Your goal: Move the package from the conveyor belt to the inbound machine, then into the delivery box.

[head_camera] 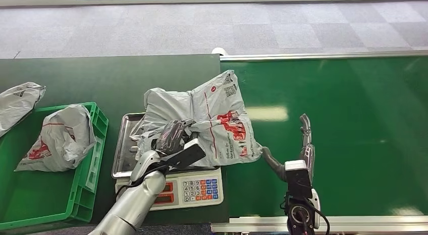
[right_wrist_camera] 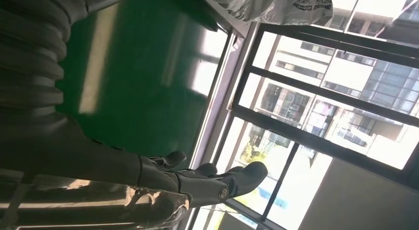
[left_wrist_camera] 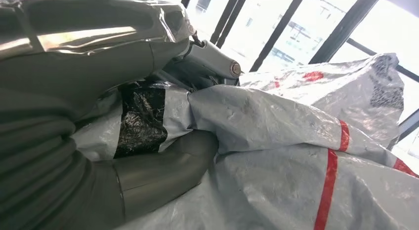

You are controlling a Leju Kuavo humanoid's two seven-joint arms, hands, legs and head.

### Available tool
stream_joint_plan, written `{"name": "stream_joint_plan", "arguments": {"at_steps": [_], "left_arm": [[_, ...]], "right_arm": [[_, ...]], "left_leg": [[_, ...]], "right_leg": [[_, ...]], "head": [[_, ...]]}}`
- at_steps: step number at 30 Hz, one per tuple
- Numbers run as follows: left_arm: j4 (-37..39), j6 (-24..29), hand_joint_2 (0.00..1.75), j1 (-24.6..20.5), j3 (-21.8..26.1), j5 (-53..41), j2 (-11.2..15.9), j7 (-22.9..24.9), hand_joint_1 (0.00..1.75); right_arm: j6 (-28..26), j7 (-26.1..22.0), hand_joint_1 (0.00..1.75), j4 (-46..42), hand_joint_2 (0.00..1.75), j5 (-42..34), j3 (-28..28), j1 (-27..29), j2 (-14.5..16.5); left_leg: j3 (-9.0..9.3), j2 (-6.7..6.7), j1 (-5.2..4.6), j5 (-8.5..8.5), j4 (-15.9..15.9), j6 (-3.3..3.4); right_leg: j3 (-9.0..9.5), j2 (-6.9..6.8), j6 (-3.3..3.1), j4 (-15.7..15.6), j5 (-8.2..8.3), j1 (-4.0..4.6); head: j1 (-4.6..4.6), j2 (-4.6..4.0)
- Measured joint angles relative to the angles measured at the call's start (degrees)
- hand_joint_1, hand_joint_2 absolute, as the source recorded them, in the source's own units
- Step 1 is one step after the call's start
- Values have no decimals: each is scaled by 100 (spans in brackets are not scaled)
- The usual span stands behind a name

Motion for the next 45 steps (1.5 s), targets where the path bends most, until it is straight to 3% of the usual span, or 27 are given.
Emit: {"name": "stream_joint_plan", "arguments": {"at_steps": [14,17,27,33,39,42,45], "left_arm": [[-565,-13,175,251,-9,30,7,-17,175],[-750,40,175,369,-33,224,19,-237,175],[-3185,998,175,1736,-100,1277,275,-1210,175],[-4256,2391,175,2477,575,1299,422,-1718,175],[-4849,2703,175,2843,1231,1148,445,-1635,175],[-4957,2775,175,2763,1816,374,217,-1733,175],[-5100,2782,175,2569,2805,-112,-146,-2009,175]], "right_arm": [[-2,0,0,-1,175,-4,-100,60,0],[3,0,0,-1,175,1,-119,62,4],[101,-3,0,-7,175,173,-257,226,116],[91,50,0,-34,175,332,-296,366,157],[42,69,0,-34,175,337,-321,463,184],[32,78,0,-33,175,342,-327,477,201],[-50,113,0,-20,175,347,-319,474,214]], "left_leg": [[-14,0,0,0,0,0],[-16,2,0,0,0,0],[-34,5,1,-5,-3,-4],[-34,12,2,-5,-4,-4],[-36,8,1,-5,-4,-4],[-35,8,2,-4,-4,-4],[-30,13,2,-4,-4,-4]], "right_leg": [[-13,0,0,0,0,0],[-14,2,0,0,0,0],[-35,5,-3,0,-5,2],[-37,11,-3,1,-6,4],[-37,7,-2,1,-8,3],[-34,7,-2,1,-7,3],[-32,13,-4,1,-5,3]], "head": [[1,0],[1,0],[1,0],[1,0],[1,0],[1,0],[2,0]]}}
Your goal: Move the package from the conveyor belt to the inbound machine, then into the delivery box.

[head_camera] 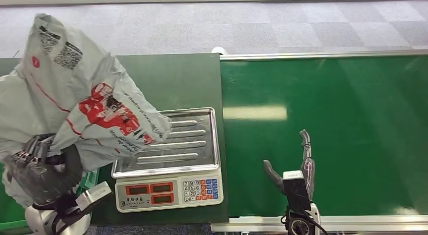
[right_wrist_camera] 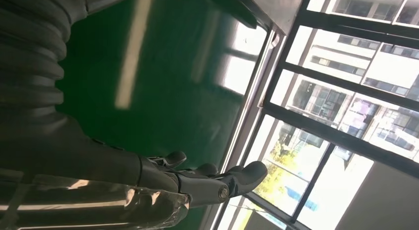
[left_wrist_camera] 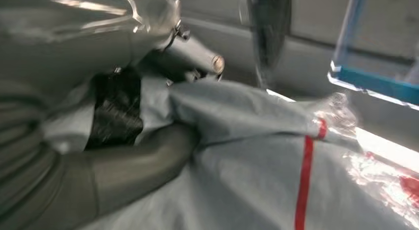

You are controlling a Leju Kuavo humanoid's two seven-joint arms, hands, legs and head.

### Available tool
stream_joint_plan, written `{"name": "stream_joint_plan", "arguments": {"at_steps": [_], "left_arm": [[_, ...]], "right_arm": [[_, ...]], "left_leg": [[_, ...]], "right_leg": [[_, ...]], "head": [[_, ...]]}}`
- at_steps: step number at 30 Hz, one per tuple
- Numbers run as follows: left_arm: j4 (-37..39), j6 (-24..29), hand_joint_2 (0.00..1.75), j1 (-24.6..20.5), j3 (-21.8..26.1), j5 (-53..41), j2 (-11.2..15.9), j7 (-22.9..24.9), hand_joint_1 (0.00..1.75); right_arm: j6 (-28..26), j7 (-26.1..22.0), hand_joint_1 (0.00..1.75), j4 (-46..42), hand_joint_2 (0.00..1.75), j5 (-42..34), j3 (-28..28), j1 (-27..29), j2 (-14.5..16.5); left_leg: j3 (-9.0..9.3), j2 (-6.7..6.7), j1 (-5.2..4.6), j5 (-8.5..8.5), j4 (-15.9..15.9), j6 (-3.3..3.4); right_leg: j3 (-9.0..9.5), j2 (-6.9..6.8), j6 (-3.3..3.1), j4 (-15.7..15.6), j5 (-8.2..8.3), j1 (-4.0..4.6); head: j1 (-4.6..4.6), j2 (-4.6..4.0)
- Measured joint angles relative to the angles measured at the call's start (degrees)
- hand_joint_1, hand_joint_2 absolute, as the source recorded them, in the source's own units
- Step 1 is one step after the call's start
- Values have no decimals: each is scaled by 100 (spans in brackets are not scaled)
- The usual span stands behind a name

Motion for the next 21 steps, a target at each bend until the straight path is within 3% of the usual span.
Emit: {"name": "stream_joint_plan", "arguments": {"at_steps": [5,13,14,17,18,21], "left_arm": [[-82,-1,175,-251,1339,61,-293,-23,175],[-1,-1,175,-450,2312,-115,-447,368,171],[67,-1,175,-483,2418,-157,-428,522,160],[406,-1,175,-552,2616,-300,-230,1215,38],[550,-1,175,-565,2636,-332,-130,1455,4],[999,-3,175,-596,2610,-294,149,1905,0]], "right_arm": [[-74,8,0,50,175,-47,13,-16,4],[-39,8,0,104,175,-54,27,-92,19],[-33,8,0,116,175,-48,27,-114,22],[-24,10,0,154,175,-31,27,-172,24],[-20,12,0,165,175,-28,27,-186,24],[10,14,0,197,175,-26,21,-222,24]], "left_leg": [[-1,-1,3,0,0,-1],[-5,-2,2,0,0,0],[-4,-3,2,0,0,0],[-1,-2,3,0,0,-1],[0,-2,4,1,0,-1],[0,-2,7,1,0,-2]], "right_leg": [[-5,0,-2,0,0,3],[-6,1,-2,0,0,2],[-6,1,-3,0,0,2],[-6,1,-3,0,0,3],[-6,1,-3,0,0,4],[-7,1,-3,0,0,6]], "head": [[-1,0],[1,0],[1,0],[0,0],[-1,0],[-1,0]]}}
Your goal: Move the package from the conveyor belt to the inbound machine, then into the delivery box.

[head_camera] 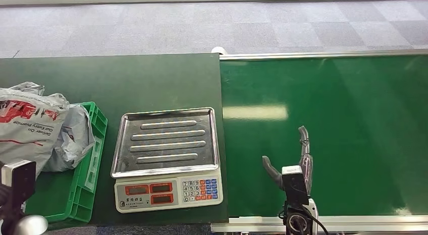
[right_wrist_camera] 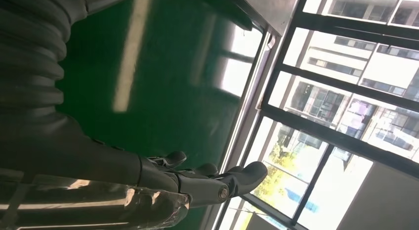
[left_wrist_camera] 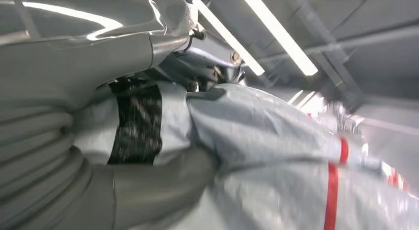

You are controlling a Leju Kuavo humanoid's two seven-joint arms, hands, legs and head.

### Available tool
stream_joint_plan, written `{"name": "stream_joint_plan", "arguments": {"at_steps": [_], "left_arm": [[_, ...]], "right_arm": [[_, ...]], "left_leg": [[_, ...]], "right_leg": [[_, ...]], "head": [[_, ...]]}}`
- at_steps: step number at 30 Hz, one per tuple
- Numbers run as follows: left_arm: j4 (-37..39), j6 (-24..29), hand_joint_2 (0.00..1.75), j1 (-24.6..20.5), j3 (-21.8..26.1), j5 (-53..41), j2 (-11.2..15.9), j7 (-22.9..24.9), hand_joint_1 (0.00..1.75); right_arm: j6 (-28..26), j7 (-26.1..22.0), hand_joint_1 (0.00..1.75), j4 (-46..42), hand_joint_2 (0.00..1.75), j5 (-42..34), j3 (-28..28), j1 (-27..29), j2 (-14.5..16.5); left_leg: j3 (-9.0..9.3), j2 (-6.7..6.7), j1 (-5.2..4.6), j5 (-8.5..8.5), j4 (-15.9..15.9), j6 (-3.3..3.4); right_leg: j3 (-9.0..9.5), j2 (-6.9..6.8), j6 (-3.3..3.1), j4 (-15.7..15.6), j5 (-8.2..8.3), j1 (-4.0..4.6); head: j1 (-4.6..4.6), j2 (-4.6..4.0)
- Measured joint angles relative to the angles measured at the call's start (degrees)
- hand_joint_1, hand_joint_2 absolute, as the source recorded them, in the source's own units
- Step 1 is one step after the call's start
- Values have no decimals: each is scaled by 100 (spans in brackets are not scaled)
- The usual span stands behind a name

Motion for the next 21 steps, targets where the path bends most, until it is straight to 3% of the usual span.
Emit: {"name": "stream_joint_plan", "arguments": {"at_steps": [3,8,16,21], "left_arm": [[315,-155,175,-11,-180,601,187,-96,0],[454,-1432,175,42,-663,2385,365,-1060,0],[461,-1741,175,71,-958,2673,431,-1269,0],[81,-2929,175,331,-1138,3937,434,-1939,0]], "right_arm": [[27,1,0,31,175,8,-10,-22,0],[90,-13,0,83,175,-48,-28,-26,0],[123,-31,0,139,175,-84,-48,-26,-2],[328,-87,0,213,175,-176,-48,-59,-2]], "left_leg": [[-2,0,0,0,0,0],[-6,-1,-5,0,0,0],[-5,-1,-3,0,0,0],[-6,3,-3,-1,0,0]], "right_leg": [[0,0,0,0,0,0],[1,-1,1,0,0,-4],[0,0,1,0,0,-3],[-1,1,1,0,0,-2]], "head": [[2,0],[2,0],[1,0],[1,0]]}}
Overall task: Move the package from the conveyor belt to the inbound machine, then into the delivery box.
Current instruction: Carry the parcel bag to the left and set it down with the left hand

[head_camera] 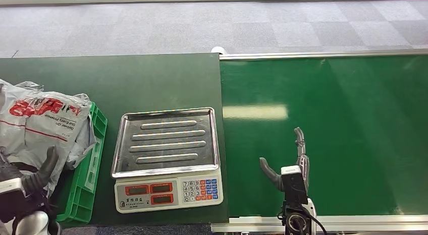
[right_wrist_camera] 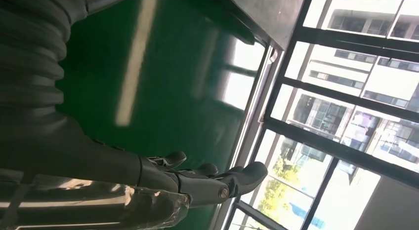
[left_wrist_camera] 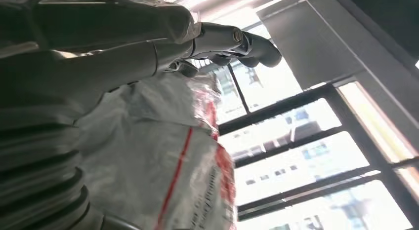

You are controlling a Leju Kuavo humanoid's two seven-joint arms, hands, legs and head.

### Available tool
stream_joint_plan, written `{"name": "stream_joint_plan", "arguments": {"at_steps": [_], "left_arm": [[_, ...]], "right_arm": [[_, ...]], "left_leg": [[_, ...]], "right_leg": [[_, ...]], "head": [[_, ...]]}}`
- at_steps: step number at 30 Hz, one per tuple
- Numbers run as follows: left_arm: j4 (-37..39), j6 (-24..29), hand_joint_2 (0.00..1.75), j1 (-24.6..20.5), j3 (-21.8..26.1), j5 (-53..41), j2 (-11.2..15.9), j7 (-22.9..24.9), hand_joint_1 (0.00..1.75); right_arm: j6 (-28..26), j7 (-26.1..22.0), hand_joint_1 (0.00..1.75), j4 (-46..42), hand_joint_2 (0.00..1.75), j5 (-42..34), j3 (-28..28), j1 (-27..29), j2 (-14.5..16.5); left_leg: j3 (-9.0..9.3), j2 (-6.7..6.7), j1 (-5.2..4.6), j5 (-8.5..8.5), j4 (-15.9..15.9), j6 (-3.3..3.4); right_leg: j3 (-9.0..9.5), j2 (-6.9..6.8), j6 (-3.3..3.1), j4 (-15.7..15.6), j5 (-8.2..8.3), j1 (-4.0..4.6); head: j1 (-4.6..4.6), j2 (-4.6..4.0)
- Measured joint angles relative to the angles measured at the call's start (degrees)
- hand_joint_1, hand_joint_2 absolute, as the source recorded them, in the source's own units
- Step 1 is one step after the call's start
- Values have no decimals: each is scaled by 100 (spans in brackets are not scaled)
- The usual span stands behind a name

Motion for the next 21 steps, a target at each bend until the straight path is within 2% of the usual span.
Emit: {"name": "stream_joint_plan", "arguments": {"at_steps": [4,6,8,11,13,18,21], "left_arm": [[-1041,-260,175,596,-398,705,-110,-57,0],[-1548,-60,175,963,-748,639,-187,-57,0],[-1852,300,175,1290,-1184,488,-218,-57,0],[-1952,664,175,1635,-1783,427,-237,-57,0],[-1930,681,175,1782,-2067,560,-264,-57,0],[-1633,-43,175,1902,-2267,1026,-520,-56,0],[-1439,-233,175,1902,-2308,974,-675,-57,0]], "right_arm": [[657,-141,0,124,175,-565,0,-22,0],[1094,-211,0,228,175,-972,-4,-21,-1],[1242,-261,0,360,175,-1282,12,-18,-7],[1101,-288,0,578,175,-1798,153,-13,-47],[1027,-317,0,706,175,-1946,248,-6,-68],[1037,-364,0,841,175,-1996,313,55,-61],[1067,-370,0,832,175,-2046,333,116,-62]], "left_leg": [[-2,1,-3,-5,0,0],[-2,-1,-6,-8,0,1],[-3,-3,-8,-10,0,2],[-2,-3,-7,-10,0,2],[-1,-3,-6,-9,0,2],[0,-5,-5,-8,0,2],[0,-3,-6,-9,0,2]], "right_leg": [[-5,1,3,-2,-2,-4],[-7,0,5,-3,-4,-7],[-6,0,6,-4,-5,-9],[-5,0,5,-4,-4,-8],[-5,0,5,-4,-4,-7],[-3,-1,5,-4,-4,-6],[-4,0,5,-4,-4,-7]], "head": [[0,0],[0,0],[0,0],[-1,0],[-1,0],[-1,0],[0,0]]}}
